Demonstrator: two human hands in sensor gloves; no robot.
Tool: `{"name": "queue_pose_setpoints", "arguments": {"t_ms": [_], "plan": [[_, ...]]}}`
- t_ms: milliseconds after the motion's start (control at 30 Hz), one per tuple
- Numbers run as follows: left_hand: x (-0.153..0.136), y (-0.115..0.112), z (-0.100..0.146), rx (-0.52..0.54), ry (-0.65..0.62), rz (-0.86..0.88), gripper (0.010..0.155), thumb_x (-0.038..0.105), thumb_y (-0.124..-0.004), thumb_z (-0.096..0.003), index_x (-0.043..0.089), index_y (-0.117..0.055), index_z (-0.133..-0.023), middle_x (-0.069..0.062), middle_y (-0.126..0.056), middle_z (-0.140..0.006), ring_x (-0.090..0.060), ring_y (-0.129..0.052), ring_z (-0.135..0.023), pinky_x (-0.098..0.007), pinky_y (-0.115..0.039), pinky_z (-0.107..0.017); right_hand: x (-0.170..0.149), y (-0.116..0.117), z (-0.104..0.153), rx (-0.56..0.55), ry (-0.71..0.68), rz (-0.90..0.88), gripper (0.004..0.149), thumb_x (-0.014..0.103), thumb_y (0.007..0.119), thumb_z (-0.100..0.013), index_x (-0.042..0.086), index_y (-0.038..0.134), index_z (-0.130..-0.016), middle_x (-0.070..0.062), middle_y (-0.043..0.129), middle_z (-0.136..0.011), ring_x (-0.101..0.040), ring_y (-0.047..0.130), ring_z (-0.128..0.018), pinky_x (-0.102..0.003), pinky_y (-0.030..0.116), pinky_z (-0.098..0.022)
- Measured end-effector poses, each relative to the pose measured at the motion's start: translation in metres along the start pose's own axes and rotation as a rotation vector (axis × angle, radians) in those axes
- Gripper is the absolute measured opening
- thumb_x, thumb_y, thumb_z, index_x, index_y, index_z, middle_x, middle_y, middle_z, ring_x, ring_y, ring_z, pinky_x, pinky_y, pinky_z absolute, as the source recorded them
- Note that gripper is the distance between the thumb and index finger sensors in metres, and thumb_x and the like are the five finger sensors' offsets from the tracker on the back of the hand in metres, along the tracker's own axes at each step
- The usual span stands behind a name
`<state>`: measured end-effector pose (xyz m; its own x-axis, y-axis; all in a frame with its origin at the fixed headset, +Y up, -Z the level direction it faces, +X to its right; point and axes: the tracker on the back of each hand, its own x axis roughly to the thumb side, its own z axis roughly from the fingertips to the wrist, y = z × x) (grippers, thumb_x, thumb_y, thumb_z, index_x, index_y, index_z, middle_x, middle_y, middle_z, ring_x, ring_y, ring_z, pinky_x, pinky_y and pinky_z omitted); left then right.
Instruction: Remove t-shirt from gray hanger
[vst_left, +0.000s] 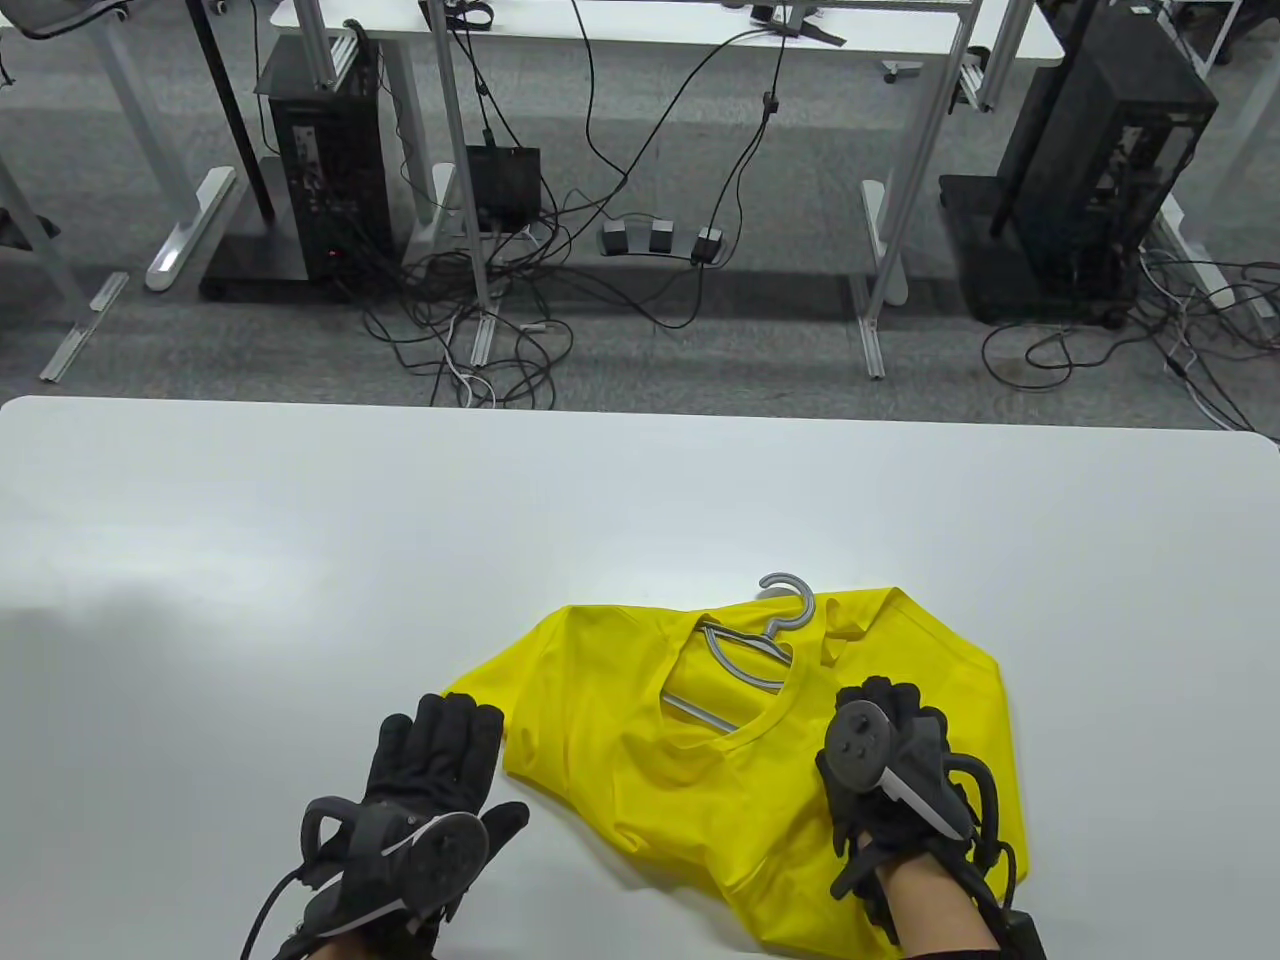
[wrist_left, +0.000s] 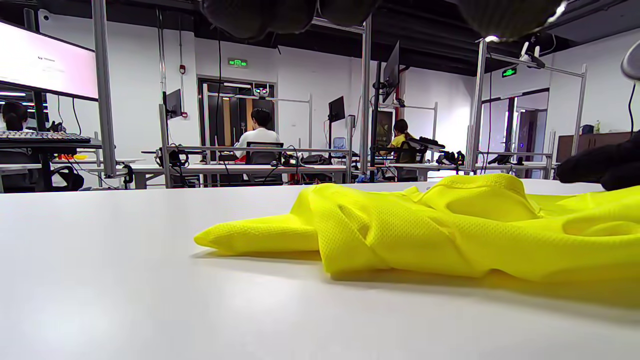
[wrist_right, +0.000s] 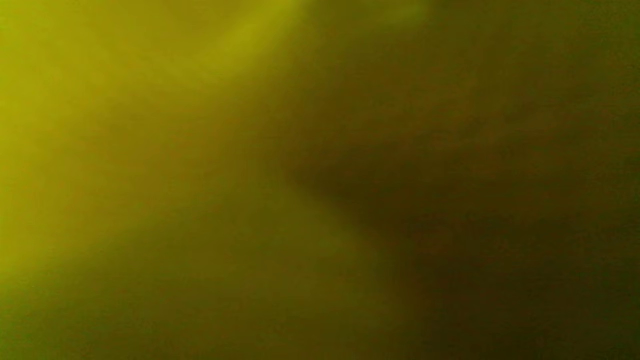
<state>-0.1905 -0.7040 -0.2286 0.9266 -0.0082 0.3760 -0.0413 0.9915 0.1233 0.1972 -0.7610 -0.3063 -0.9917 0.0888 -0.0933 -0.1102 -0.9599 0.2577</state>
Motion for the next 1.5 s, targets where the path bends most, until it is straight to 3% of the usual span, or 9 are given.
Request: {"name": "queue_pose_setpoints", "arguments": {"t_ms": [133, 200, 333, 533, 667, 900, 1067, 1267, 1500], "plan": [[0.0, -0.001, 0.0, -0.008, -0.001, 0.0, 0.084, 0.058, -0.062, -0.0486, 0.012, -0.033, -0.113, -0.019, -0.03, -0.117, -0.043, -0.043, -0.111, -0.064, -0.032, -0.078, -0.008, 0.004, -0.006, 0.024, 0.057, -0.004, 0.07, 0.037, 0.062, -0.049, 0.011, 0.031, -0.107, -0.024, 0.055, -0.105, -0.05, 0.049, -0.099, -0.065, 0.022, -0.069], [0.001, -0.001, -0.001, -0.014, -0.002, -0.001, 0.084, 0.058, -0.062, -0.0485, 0.012, -0.033, -0.113, -0.02, -0.031, -0.117, -0.043, -0.043, -0.111, -0.064, -0.032, -0.078, -0.009, 0.007, -0.007, 0.04, 0.07, 0.016, 0.069, 0.034, 0.066, -0.049, 0.011, 0.035, -0.106, -0.024, 0.059, -0.098, -0.049, 0.053, -0.094, -0.066, 0.022, -0.069], [0.002, -0.002, -0.001, -0.02, -0.004, 0.002, 0.084, 0.058, -0.062, -0.0485, 0.012, -0.033, -0.113, -0.019, -0.031, -0.117, -0.043, -0.043, -0.111, -0.064, -0.032, -0.078, -0.002, 0.007, -0.007, -0.019, 0.081, 0.125, 0.052, 0.028, 0.072, -0.048, 0.008, 0.065, -0.095, -0.019, 0.078, -0.078, -0.047, 0.069, -0.083, -0.068, 0.035, -0.069], [0.001, -0.002, -0.001, -0.024, -0.002, 0.002, 0.084, 0.058, -0.062, -0.0485, 0.012, -0.034, -0.113, -0.019, -0.031, -0.117, -0.043, -0.044, -0.111, -0.064, -0.033, -0.078, 0.001, 0.004, -0.005, 0.001, 0.096, 0.139, 0.05, 0.028, 0.071, -0.047, 0.002, 0.066, -0.089, -0.02, 0.081, -0.074, -0.048, 0.074, -0.079, -0.071, 0.045, -0.064], [-0.001, -0.002, 0.0, -0.024, 0.007, 0.005, 0.084, 0.058, -0.062, -0.0485, 0.012, -0.034, -0.113, -0.019, -0.031, -0.117, -0.044, -0.044, -0.111, -0.064, -0.033, -0.078, -0.002, -0.009, 0.001, -0.154, 0.104, 0.106, 0.049, 0.027, 0.071, -0.045, 0.002, 0.067, -0.087, -0.02, 0.086, -0.077, -0.045, 0.09, -0.072, -0.066, 0.063, -0.059], [-0.002, -0.002, -0.001, -0.012, 0.01, 0.01, 0.084, 0.058, -0.062, -0.0485, 0.012, -0.033, -0.113, -0.02, -0.031, -0.117, -0.043, -0.044, -0.111, -0.064, -0.033, -0.078, -0.005, -0.037, 0.02, -0.408, -0.05, -0.24, 0.052, 0.021, 0.07, -0.044, 0.013, 0.059, -0.094, -0.012, 0.08, -0.08, -0.033, 0.094, -0.063, -0.064, 0.069, -0.056], [-0.005, 0.0, 0.0, 0.007, 0.023, 0.017, 0.084, 0.058, -0.062, -0.0486, 0.013, -0.033, -0.113, -0.019, -0.031, -0.117, -0.043, -0.044, -0.111, -0.064, -0.033, -0.078, 0.006, -0.052, 0.04, -0.487, -0.221, -0.351, 0.051, 0.029, 0.071, -0.043, 0.018, 0.065, -0.093, -0.007, 0.084, -0.074, -0.026, 0.093, -0.054, -0.059, 0.072, -0.053], [-0.01, 0.002, 0.001, 0.031, 0.071, 0.031, 0.084, 0.058, -0.062, -0.0488, 0.012, -0.033, -0.112, -0.02, -0.032, -0.117, -0.044, -0.045, -0.11, -0.064, -0.034, -0.077, 0.024, -0.069, 0.065, -0.608, -0.3, -0.372, 0.049, 0.049, 0.077, -0.041, 0.014, 0.083, -0.075, -0.003, 0.093, -0.045, -0.021, 0.096, -0.028, -0.053, 0.081, -0.038], [-0.013, 0.011, 0.007, 0.188, 0.073, 0.017, 0.085, 0.059, -0.063, -0.0493, 0.022, -0.016, -0.11, -0.018, -0.019, -0.116, -0.043, -0.039, -0.11, -0.064, -0.033, -0.077, 0.033, -0.077, 0.081, -0.586, -0.424, -0.391, 0.053, 0.064, 0.07, -0.038, 0.018, 0.089, -0.055, 0.002, 0.091, -0.029, -0.016, 0.092, -0.018, -0.049, 0.082, -0.03]]}}
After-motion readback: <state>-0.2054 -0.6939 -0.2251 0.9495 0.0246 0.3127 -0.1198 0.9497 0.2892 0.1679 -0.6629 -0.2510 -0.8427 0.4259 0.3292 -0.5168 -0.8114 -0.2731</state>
